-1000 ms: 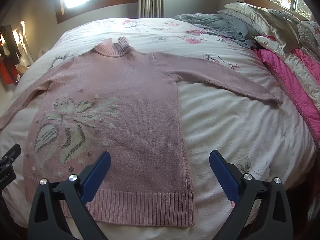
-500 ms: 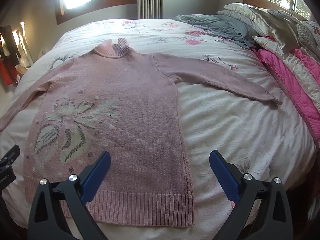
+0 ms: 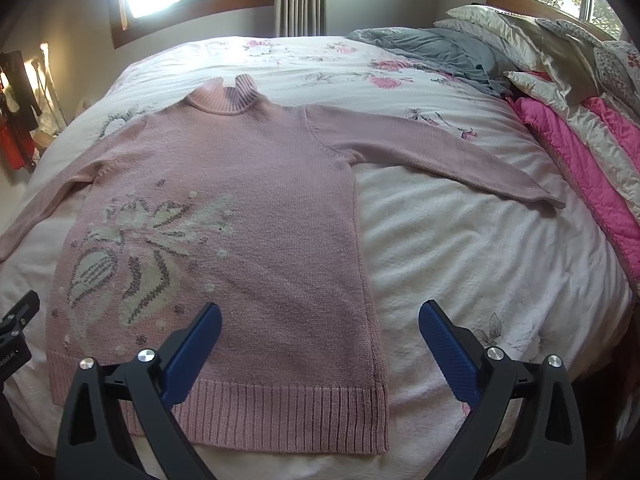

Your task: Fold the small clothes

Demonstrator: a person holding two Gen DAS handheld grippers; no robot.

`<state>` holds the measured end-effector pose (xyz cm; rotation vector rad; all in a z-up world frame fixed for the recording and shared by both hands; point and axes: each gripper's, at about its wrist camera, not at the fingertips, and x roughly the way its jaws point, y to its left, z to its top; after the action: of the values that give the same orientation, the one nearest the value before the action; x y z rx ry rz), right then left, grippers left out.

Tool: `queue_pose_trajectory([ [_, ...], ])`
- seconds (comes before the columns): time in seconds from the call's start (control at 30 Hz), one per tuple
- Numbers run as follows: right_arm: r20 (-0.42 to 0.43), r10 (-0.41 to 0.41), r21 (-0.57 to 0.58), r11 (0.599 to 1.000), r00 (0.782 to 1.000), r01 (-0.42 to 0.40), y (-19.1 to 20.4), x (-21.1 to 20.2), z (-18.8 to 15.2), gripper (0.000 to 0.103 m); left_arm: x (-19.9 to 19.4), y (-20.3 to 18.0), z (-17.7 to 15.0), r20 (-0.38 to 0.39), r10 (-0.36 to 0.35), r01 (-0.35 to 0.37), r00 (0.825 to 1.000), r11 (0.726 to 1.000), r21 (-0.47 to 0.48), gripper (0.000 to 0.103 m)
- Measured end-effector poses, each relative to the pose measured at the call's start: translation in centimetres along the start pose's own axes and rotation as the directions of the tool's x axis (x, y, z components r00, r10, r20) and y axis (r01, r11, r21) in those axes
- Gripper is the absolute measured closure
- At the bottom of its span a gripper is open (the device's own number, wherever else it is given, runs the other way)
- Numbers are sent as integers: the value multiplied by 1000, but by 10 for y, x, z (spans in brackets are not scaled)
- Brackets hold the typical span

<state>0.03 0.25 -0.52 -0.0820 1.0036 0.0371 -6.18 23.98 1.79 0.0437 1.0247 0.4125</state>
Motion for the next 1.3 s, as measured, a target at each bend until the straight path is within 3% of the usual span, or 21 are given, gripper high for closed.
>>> queue_pose_trajectory([
  [0.3,-18,0,-5,1000,1000,0,-4,6,1,4,8,-1,-1,-13,1,-1,1000,1000,-6,3],
  [0.4,-47,87,5,996,995,-87,-11,18,0,4,18,0,-2,-10,-8,8,1000,999,-34,3],
  [0.5,-132,173,65,984,976,-165,-29,43,0,4,38,-1,-3,-11,-105,104,994,993,-56,3],
  [0.53,-132,166,77,985,977,-157,-38,48,3,4,45,-3,-2,-22,-146,145,989,988,-61,3],
  [0.6,-137,148,119,984,979,-132,-65,59,13,4,60,-11,2,-53,-180,177,982,982,-64,3],
  [0.7,-115,-24,155,987,993,41,-127,71,42,4,76,-34,18,-69,-173,171,983,985,-26,3],
  [0.77,-122,-130,191,970,984,151,-175,85,63,4,81,-51,34,-50,-172,172,984,985,0,3],
  [0.87,-155,-223,253,933,962,257,-246,109,88,4,87,-79,63,-36,-202,202,979,979,7,3],
  [1.07,-248,-98,459,864,964,206,-368,163,111,13,103,-142,122,-3,-244,244,970,970,-11,3],
  [1.2,-254,-18,555,816,967,161,-415,193,113,15,111,-186,152,21,-243,242,970,970,27,3],
  [1.3,-220,47,622,776,974,103,-435,207,115,24,114,-211,165,34,-246,244,969,968,56,3],
])
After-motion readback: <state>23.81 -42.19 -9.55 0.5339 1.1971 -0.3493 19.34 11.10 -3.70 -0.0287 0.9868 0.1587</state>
